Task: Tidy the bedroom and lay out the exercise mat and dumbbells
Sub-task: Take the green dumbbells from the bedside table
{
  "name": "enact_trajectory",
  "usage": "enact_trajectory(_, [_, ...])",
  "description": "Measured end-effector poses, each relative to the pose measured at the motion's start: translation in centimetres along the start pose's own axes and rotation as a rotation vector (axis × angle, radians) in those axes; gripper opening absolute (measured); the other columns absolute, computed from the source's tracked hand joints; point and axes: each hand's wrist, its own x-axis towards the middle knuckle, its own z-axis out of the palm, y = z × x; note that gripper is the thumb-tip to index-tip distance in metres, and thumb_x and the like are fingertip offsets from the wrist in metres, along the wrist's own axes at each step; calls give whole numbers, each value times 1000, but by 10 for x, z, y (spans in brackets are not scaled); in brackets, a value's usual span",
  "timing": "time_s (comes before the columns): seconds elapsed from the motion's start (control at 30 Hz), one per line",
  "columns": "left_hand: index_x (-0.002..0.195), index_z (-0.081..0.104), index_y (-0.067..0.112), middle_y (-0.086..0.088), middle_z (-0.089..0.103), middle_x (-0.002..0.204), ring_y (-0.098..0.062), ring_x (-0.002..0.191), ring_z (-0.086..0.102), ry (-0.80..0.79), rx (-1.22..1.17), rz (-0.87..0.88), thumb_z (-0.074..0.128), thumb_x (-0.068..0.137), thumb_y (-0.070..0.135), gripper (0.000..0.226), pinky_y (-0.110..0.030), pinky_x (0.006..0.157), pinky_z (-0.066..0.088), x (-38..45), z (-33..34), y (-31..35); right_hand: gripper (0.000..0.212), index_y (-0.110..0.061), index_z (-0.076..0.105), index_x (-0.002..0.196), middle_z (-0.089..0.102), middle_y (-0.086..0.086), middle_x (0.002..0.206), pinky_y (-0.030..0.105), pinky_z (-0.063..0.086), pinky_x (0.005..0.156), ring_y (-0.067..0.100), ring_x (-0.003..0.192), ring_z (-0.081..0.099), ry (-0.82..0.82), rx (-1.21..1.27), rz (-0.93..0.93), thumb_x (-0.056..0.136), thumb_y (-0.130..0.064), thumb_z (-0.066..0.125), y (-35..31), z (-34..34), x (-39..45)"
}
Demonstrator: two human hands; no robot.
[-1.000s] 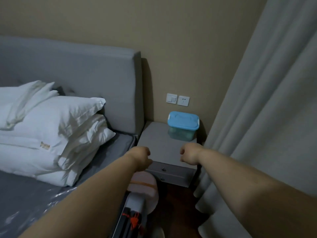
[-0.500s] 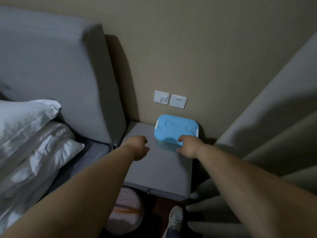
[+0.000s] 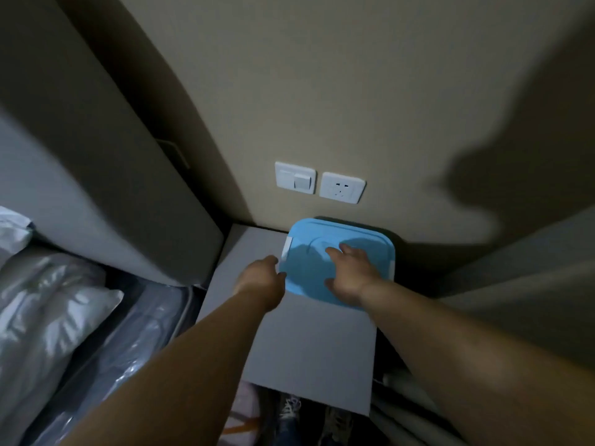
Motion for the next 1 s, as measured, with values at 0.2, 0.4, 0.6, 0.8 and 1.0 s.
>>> enact_trajectory(0.2, [135,39,20,-11,56,127,-31,114,53,66,-85,16,39,95,39,45,-35,86,42,72,39,1,98,-37,0,149,-14,-1,158,51,6,115,31,145,-12,25,-104,-76,77,-57,64,7,36,50])
enact_trajectory(0.4, [130,43,25,-11,65,109,-32,99,59,179,-136,38,38,96,36,36,-30,69,35,93,55,-4,102,-41,-7,146,-22,1,156,56,-6,113,34,143,-19,93,-211,-76,75,-59,64,14,68,56])
enact_trajectory(0.6, [131,40,24,-13,61,116,-32,103,57,101,-132,-37,38,94,22,36,-33,75,40,97,49,-6,102,-41,-10,147,-24,2,156,56,-9,112,33,143,-20,52,-207,-49,77,-57,64,10,66,58])
enact_trajectory(0.8, [145,25,25,-5,21,154,-30,133,35,87,-60,-75,44,92,17,56,-42,105,33,83,32,-1,99,-38,-14,147,-27,4,155,53,-11,112,32,143,-22,28,-190,-65,82,-55,59,13,62,55])
enact_trajectory(1.0, [148,0,39,-6,-9,158,-33,144,2,-56,129,230,52,84,62,85,-50,113,18,53,42,35,76,-21,-3,151,-13,14,158,48,1,116,34,145,-8,241,-99,159,94,-45,41,40,51,31])
